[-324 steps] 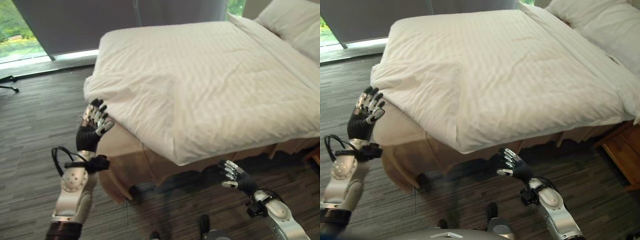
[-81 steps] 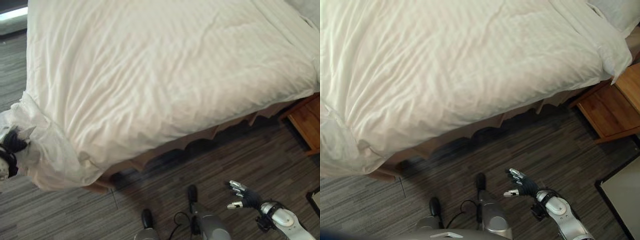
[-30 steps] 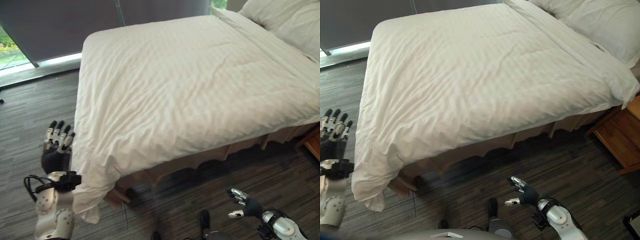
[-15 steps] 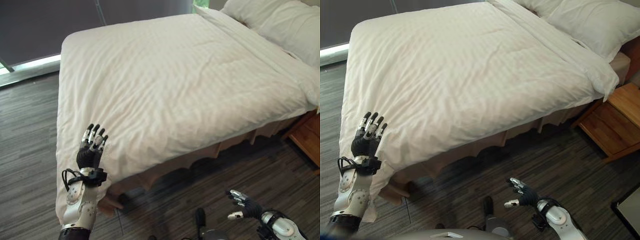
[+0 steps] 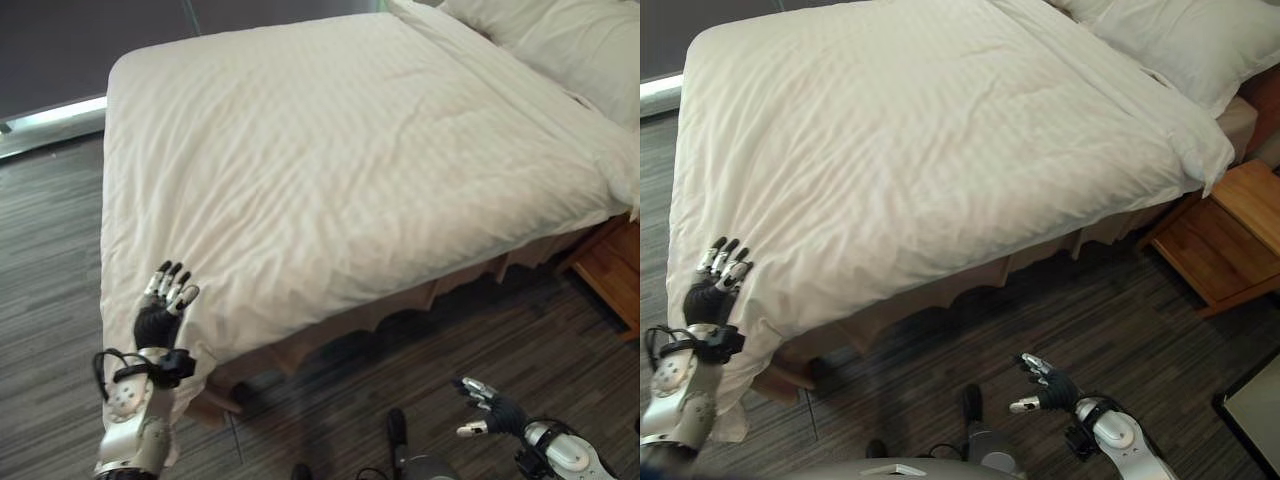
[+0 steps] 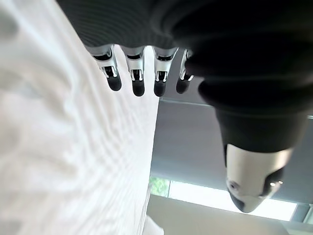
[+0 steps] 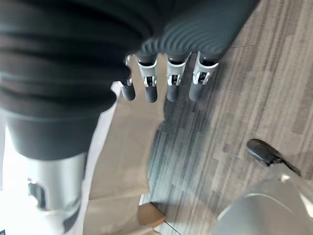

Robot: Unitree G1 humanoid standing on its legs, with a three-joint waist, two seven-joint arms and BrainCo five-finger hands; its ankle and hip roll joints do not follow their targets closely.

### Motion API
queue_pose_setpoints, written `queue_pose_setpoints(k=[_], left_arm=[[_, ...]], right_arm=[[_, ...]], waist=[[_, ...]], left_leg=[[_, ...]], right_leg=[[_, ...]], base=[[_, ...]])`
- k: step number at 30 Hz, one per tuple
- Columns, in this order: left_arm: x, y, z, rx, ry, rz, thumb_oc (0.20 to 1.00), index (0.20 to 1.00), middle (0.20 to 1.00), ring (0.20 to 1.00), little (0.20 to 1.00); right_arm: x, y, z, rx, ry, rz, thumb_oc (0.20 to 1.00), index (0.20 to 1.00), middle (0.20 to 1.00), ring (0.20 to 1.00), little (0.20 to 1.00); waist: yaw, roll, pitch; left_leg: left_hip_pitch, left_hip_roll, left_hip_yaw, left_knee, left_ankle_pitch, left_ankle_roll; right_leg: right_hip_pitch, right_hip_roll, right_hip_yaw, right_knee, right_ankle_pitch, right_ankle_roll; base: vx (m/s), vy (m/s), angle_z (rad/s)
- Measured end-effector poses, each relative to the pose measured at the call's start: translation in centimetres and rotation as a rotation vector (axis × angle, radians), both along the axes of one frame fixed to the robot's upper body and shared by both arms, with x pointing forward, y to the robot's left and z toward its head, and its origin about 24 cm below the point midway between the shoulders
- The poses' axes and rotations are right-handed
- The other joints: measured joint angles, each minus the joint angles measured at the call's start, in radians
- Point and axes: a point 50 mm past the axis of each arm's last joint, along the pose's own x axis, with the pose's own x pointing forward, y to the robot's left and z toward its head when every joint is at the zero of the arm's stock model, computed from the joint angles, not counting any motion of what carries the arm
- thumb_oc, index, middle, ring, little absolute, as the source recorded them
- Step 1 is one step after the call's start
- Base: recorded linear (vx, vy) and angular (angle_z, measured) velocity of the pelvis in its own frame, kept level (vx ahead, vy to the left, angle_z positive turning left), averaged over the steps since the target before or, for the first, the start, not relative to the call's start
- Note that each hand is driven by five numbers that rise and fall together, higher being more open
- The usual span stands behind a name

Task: Making the bed.

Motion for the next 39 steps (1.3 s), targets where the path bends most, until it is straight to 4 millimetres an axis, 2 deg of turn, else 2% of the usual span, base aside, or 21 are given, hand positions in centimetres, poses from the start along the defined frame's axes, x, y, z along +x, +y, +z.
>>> queue_pose_setpoints(k=[2,6,9,14,19,22,25,29,34,39], left_arm=[[-0.7,0.0,-0.8,-0.025,0.016,0.021,1.000,1.000,1.000,1.000,1.000],[-1.8,1.4,-0.3,0.262,0.156,0.029,1.000,1.000,1.000,1.000,1.000],[-2.3,1.8,0.3,0.394,0.182,0.066,1.000,1.000,1.000,1.000,1.000],[-2.5,1.7,0.1,0.487,0.237,0.053,1.000,1.000,1.000,1.000,1.000],[-1.5,0.9,-0.1,0.275,0.126,0.107,1.000,1.000,1.000,1.000,1.000],[0.0,0.0,0.1,-0.048,-0.061,0.097,1.000,1.000,1.000,1.000,1.000],[0.5,0.5,-0.7,-0.205,-0.097,0.110,1.000,1.000,1.000,1.000,1.000],[1.1,0.4,-0.9,-0.254,-0.110,0.109,1.000,1.000,1.000,1.000,1.000],[1.2,0.0,-1.2,-0.252,-0.094,0.093,1.000,1.000,1.000,1.000,1.000],[0.3,0.2,-1.9,-0.241,-0.054,0.102,1.000,1.000,1.000,1.000,1.000]], right_arm=[[0.0,0.1,0.0,0.004,0.006,0.009,1.000,1.000,1.000,1.000,1.000],[0.2,-0.2,0.2,-0.019,-0.002,0.022,1.000,1.000,1.000,1.000,1.000],[0.0,-0.6,0.2,-0.024,0.006,0.012,1.000,1.000,1.000,1.000,1.000],[-0.1,-0.6,0.2,-0.025,0.011,0.022,1.000,1.000,1.000,1.000,1.000],[0.0,-0.5,0.3,-0.023,0.008,0.027,1.000,1.000,1.000,1.000,1.000],[0.0,-0.3,0.2,-0.022,0.009,0.036,1.000,1.000,1.000,1.000,1.000],[0.3,-0.2,0.4,-0.019,-0.006,0.036,1.000,1.000,1.000,1.000,1.000],[0.5,0.0,0.4,-0.015,-0.009,0.044,1.000,1.000,1.000,1.000,1.000],[0.8,0.2,0.4,-0.016,-0.018,0.048,1.000,1.000,1.000,1.000,1.000],[1.4,0.6,0.7,-0.014,-0.037,0.064,1.000,1.000,1.000,1.000,1.000]], waist=[[0.003,0.005,0.005],[0.008,0.001,0.018],[0.018,-0.001,0.026],[0.022,-0.001,0.027],[0.022,-0.002,0.028],[0.020,-0.009,0.038],[0.015,-0.017,0.043],[0.015,-0.032,0.057],[0.016,-0.034,0.059],[0.017,-0.030,0.060]], left_leg=[[0.002,-0.002,-0.001,0.000,0.000,0.000],[0.001,-0.001,-0.001,0.000,0.000,0.000],[0.000,-0.002,-0.002,0.000,0.000,0.000],[-0.001,-0.001,-0.005,0.000,0.000,0.000],[-0.004,-0.002,-0.007,0.000,0.000,0.000],[-0.020,-0.007,-0.016,0.000,0.002,0.002],[-0.027,-0.006,-0.009,0.000,0.002,0.002],[-0.031,-0.005,-0.001,0.004,0.003,0.002],[-0.031,-0.004,-0.001,0.005,0.005,-0.002],[-0.005,-0.005,0.000,0.000,0.001,0.001]], right_leg=[[0.004,-0.003,-0.003,0.000,-0.001,0.001],[0.003,-0.002,-0.004,0.000,-0.004,-0.004],[0.001,-0.003,-0.003,0.000,-0.005,-0.004],[0.001,-0.002,-0.005,0.000,-0.002,0.001],[0.000,-0.003,-0.007,0.000,-0.001,0.001],[-0.013,-0.005,-0.009,0.000,0.004,0.003],[-0.024,-0.002,-0.005,0.000,0.005,0.002],[-0.033,0.002,-0.002,0.001,0.011,-0.002],[-0.032,0.006,-0.002,0.005,0.018,-0.009],[-0.006,0.000,-0.001,0.000,0.003,0.004]], base=[[0.00,-0.002,0.07],[0.00,0.000,0.00],[0.00,0.000,-0.01],[0.00,0.000,0.00],[-0.03,-0.002,0.02],[-0.05,0.001,0.05],[-0.03,0.007,-0.05],[0.01,0.016,-0.07],[0.00,0.000,0.00],[0.04,0.009,0.00]])
